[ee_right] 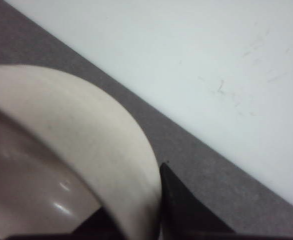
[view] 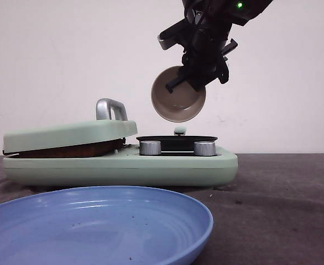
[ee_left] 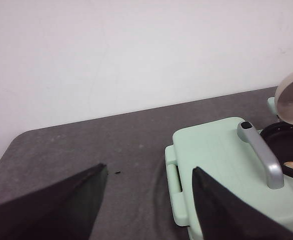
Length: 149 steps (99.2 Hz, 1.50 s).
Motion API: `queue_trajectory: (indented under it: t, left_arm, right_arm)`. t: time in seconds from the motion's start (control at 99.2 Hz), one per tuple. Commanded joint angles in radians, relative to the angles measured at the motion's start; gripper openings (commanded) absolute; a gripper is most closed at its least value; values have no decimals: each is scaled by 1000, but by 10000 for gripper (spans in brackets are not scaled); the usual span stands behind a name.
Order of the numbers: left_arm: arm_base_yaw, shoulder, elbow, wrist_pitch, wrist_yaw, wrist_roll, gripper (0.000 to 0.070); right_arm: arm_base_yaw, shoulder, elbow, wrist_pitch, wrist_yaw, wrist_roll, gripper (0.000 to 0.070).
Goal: Make breakfast with bread and shrimp
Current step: 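Tilt the bowl over the black frying pan to pour the shrimp, then carry the empty bowl back beside the pan with the right gripper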
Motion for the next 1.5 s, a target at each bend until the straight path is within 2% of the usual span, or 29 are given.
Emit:
queue_trajectory:
  t: [0.0, 0.212, 0.514, 0.756, 0.857, 0.948, 1.18, 1.19, 1.22, 1.27, 1.492]
  left_arm:
    - [-2, 5, 14, 11, 2, 3, 313]
    - [-2, 5, 14, 11, 2, 3, 313]
    - [-2, 5, 14, 10, 2, 2, 313]
    - [-2, 5, 14, 10, 2, 2, 313]
    - [-2, 6, 14, 10, 2, 1, 313]
    - [-2, 5, 14, 10, 2, 1, 313]
    - [-2, 8, 14, -8, 2, -2, 313]
    - [-2, 10, 14, -17, 2, -2, 313]
    - [-2, 10, 14, -19, 2, -2, 313]
    - [-2, 11, 14, -21, 2, -2, 313]
    - [-2, 12, 14, -31, 2, -2, 313]
  right_arm:
    - [5, -25, 23, -2, 5, 76, 4]
    - [-13, -115, 23, -109, -7, 148, 4]
    - [-91, -279, 23, -390, -64, 172, 4]
    - [-230, -384, 23, -621, -252, 298, 4]
    - [-309, -398, 23, -714, -385, 393, 4]
    - [-370, -397, 23, -781, -478, 439, 4]
    - [-488, -350, 23, -869, -590, 517, 4]
    - [-527, -304, 23, -879, -690, 540, 4]
    - [-535, -286, 23, -882, -718, 542, 4]
    - [-544, -259, 23, -892, -746, 544, 4]
    - [-547, -103, 23, -936, -773, 525, 4]
